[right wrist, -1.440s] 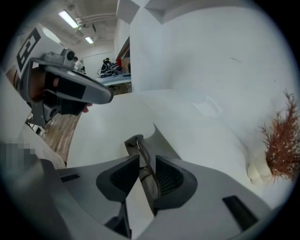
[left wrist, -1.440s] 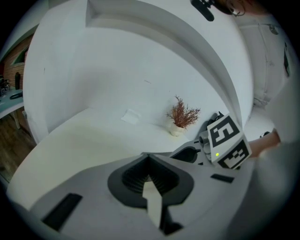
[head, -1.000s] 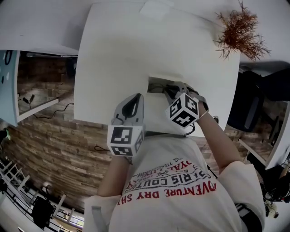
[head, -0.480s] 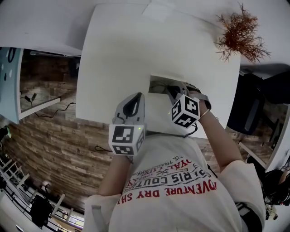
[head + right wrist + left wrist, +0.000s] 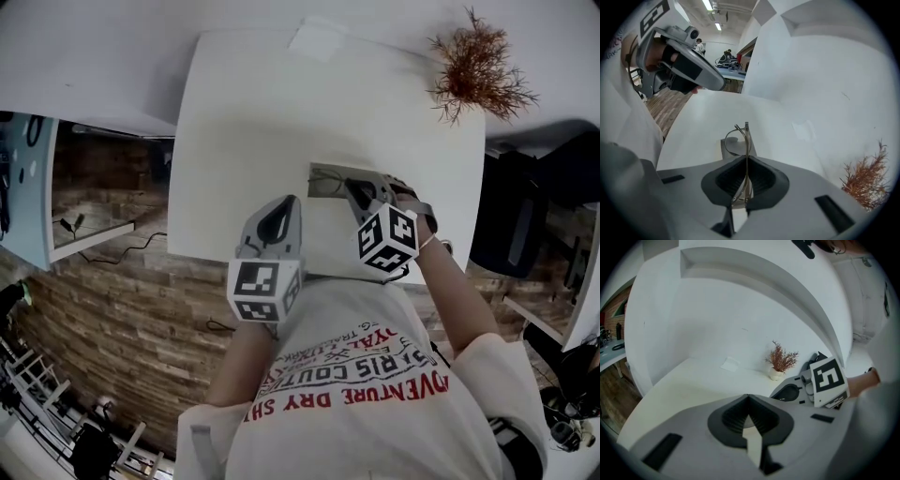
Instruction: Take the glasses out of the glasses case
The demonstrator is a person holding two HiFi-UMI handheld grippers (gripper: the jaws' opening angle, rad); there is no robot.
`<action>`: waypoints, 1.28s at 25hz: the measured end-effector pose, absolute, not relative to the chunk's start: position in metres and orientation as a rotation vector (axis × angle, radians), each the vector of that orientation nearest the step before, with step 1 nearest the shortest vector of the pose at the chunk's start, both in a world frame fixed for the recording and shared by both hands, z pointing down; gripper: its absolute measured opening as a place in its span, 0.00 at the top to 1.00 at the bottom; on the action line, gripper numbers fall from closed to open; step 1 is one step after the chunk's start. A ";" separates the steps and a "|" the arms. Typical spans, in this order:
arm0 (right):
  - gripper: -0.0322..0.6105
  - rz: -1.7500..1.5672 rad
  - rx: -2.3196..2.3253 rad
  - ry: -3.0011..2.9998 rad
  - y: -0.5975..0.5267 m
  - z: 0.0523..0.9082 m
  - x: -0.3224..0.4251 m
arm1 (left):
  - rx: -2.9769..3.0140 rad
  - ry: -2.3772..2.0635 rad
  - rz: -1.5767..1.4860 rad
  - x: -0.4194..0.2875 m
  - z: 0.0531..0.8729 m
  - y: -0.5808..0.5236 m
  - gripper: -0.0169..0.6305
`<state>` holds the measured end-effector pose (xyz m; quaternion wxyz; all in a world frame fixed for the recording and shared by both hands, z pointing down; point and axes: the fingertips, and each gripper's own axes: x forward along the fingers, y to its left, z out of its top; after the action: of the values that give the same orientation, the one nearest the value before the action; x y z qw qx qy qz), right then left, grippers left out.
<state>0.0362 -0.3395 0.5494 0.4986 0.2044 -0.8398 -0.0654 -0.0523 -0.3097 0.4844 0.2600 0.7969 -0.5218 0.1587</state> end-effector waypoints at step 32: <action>0.91 0.265 1.586 -2.335 -0.305 0.388 0.046 | 2.570 -1.342 0.267 -0.073 0.379 -0.305 0.98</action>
<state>0.0461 -0.3049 0.3884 0.1526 0.5529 -0.8139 0.0925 -0.0725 -0.3047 0.3787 0.1150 0.8769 -0.4578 0.0910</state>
